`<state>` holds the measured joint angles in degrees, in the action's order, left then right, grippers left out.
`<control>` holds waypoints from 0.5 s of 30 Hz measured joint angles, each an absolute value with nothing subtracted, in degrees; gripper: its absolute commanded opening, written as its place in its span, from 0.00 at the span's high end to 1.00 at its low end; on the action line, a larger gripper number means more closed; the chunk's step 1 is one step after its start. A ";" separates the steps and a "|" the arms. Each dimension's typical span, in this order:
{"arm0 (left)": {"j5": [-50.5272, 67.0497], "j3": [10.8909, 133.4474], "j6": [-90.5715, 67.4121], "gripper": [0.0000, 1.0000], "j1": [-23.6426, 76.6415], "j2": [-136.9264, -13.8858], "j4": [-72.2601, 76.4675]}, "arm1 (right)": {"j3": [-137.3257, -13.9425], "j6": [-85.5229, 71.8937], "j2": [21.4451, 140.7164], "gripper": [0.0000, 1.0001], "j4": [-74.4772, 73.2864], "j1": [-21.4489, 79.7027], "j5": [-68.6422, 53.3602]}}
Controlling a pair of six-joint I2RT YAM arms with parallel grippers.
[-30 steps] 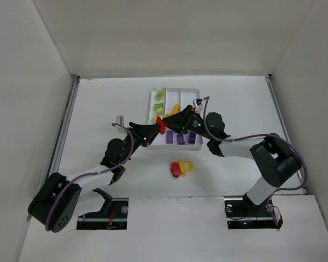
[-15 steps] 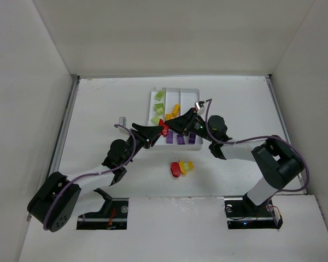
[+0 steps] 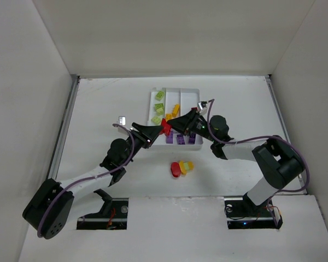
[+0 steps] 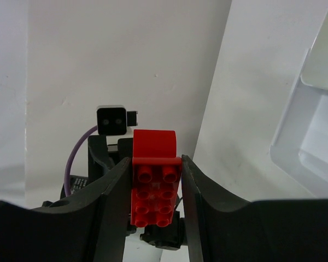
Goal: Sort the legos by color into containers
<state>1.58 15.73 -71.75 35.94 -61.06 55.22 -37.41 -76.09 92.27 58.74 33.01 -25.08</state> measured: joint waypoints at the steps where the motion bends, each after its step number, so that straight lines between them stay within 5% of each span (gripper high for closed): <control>1: 1.45 15.81 -71.53 0.55 36.03 -61.06 54.96 | -37.41 -76.09 92.27 0.65 58.74 33.01 -25.08; 15: 1.13 16.67 -70.94 0.64 36.75 -62.24 54.11 | -37.41 -76.55 92.27 0.65 58.76 32.99 -25.50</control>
<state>1.13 16.67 -70.94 36.75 -62.24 54.11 -37.41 -76.55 92.27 58.76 32.99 -25.50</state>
